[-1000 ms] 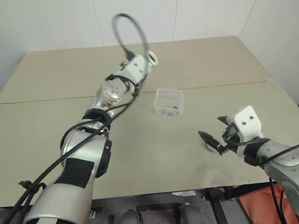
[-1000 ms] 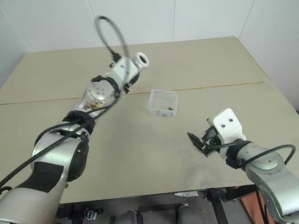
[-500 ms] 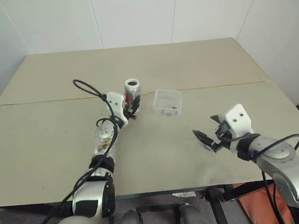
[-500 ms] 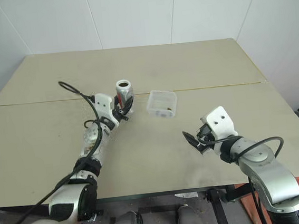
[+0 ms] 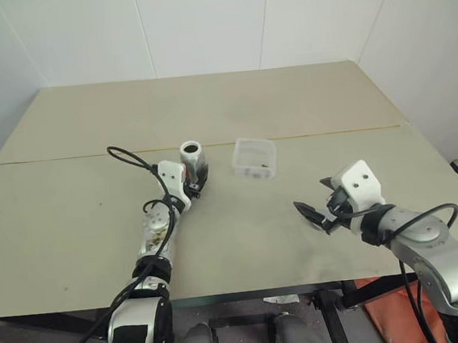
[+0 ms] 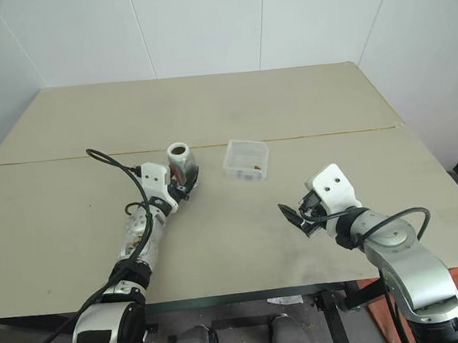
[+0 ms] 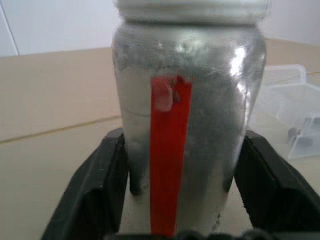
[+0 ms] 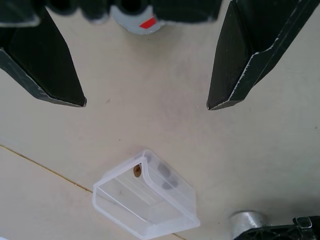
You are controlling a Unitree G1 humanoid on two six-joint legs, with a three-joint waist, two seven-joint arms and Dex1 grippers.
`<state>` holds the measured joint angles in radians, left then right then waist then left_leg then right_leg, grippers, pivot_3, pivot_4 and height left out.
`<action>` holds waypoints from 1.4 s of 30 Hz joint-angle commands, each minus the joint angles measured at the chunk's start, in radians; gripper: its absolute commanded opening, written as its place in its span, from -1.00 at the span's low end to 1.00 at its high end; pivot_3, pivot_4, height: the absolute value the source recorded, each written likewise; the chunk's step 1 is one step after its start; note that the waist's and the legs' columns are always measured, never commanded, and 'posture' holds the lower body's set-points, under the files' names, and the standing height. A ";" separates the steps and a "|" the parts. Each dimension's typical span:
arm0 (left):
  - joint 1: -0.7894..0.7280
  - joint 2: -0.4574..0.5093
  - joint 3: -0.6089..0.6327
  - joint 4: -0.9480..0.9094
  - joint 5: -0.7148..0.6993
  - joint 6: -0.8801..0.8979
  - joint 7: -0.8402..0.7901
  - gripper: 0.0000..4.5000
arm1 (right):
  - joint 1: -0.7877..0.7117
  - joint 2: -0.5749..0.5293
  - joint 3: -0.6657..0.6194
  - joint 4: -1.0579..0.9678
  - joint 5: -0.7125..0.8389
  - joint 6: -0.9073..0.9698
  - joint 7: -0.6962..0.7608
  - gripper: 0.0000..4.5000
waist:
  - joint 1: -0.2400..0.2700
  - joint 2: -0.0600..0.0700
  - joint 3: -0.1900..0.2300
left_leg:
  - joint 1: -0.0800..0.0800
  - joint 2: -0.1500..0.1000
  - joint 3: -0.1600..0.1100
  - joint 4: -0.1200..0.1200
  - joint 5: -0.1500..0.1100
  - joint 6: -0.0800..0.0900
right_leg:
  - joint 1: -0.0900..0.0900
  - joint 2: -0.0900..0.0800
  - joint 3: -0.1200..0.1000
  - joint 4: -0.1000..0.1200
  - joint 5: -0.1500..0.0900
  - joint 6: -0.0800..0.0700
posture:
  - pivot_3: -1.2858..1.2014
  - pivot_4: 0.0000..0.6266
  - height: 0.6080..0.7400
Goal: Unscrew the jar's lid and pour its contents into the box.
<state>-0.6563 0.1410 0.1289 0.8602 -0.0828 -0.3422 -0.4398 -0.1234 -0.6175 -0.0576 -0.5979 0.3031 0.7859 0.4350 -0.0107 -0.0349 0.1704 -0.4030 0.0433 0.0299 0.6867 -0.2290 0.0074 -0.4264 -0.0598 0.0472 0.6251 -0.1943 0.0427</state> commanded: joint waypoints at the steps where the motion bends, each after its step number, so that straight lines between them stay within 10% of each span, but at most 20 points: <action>1: 0.003 0.001 0.002 -0.067 -0.022 0.002 0.010 0.99 | -0.010 -0.013 -0.013 -0.021 -0.014 -0.038 0.008 1.00 | -0.001 0.000 0.000 | 0.000 0.000 0.000 0.000 0.000 0.000 | 0.000 0.000 0.000 0.000 0.000 0.000 | 0.03 -0.52 1.00; 17: 0.349 0.074 -0.004 -0.789 -0.091 0.391 0.043 0.99 | -0.075 0.005 0.049 0.063 -0.047 -0.091 0.044 1.00 | -0.005 0.000 0.000 | 0.001 0.001 0.000 -0.001 0.000 0.000 | 0.000 0.000 0.000 0.000 -0.001 0.001 | 0.03 -0.52 1.00; 24: 0.561 0.279 0.054 -1.054 -0.210 0.464 -0.149 0.99 | -0.079 -0.064 0.018 0.117 -0.047 -0.201 0.160 1.00 | -0.006 0.000 0.000 | 0.003 0.003 0.001 -0.005 0.000 0.000 | -0.002 0.001 0.000 0.000 -0.004 -0.004 | 0.03 -0.52 1.00; 31: 0.781 0.603 0.346 -1.208 -0.675 0.651 -0.604 0.99 | 0.074 -0.242 -0.259 0.186 0.141 -0.498 0.595 1.00 | -0.004 0.000 0.000 | 0.003 0.005 0.002 -0.009 0.000 0.000 | -0.003 0.001 -0.002 -0.001 -0.011 -0.010 | 0.03 -0.52 1.00; 42: 0.869 0.815 0.625 -1.185 -0.761 0.759 -0.778 0.99 | 0.052 -0.393 -0.411 0.357 0.193 -0.584 0.787 1.00 | -0.003 0.001 0.000 | 0.007 0.007 0.005 -0.010 -0.001 -0.001 | -0.005 0.000 -0.002 0.000 -0.013 -0.012 | 0.03 -0.52 1.00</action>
<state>0.2197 0.9471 0.7131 -0.2991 -0.8275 0.4170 -1.2265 -0.0620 -0.9908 -0.4201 -0.2414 0.4918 0.2340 1.2167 -0.0142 -0.0340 0.1706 -0.3968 0.0499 0.0348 0.6762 -0.2298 0.0061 -0.4318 -0.0597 0.0453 0.6254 -0.2073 0.0308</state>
